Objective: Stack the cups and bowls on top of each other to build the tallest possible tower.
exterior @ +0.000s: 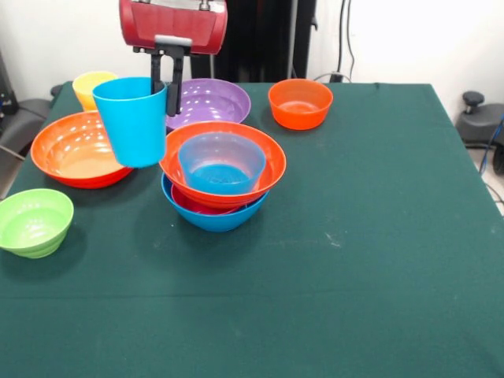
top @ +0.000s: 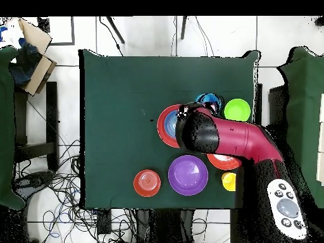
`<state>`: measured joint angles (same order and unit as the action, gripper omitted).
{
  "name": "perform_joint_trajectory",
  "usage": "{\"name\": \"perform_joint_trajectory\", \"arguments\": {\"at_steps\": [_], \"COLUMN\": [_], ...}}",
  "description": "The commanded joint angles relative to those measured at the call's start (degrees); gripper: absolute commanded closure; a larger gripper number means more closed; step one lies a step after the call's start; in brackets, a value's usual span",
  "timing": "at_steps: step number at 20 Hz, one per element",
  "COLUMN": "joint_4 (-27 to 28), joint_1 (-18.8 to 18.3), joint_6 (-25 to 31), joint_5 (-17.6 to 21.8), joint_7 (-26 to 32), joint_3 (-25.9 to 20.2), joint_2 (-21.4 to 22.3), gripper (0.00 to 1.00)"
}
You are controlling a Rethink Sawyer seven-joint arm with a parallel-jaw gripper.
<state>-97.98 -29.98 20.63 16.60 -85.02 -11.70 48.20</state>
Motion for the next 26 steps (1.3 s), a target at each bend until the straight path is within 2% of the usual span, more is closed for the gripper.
{"name": "perform_joint_trajectory", "arguments": {"at_steps": [1, 5, 9, 13, 16, 19, 26], "joint_4": [-4.73, -5.13, -5.92, -6.08, -2.69, 1.26, 14.35], "joint_1": [1.05, 2.2, 2.62, 1.82, 2.55, 3.58, 6.09], "joint_6": [2.54, 1.66, 1.56, 5.44, 13.13, 17.48, 22.47], "joint_5": [0.14, 0.28, -0.18, -2.65, -4.7, -4.94, -3.63], "joint_7": [-6.41, -7.31, -7.17, -5.66, -4.28, -4.1, -5.08], "joint_3": [0.07, 0.95, 0.89, -0.47, -0.11, 0.57, 0.96], "joint_2": [0.28, 0.28, 2.28, 5.46, 7.81, 7.42, -0.76], "gripper": [1.0, 1.0, 1.0, 1.0, 1.0, 1.0, 1.0]}}
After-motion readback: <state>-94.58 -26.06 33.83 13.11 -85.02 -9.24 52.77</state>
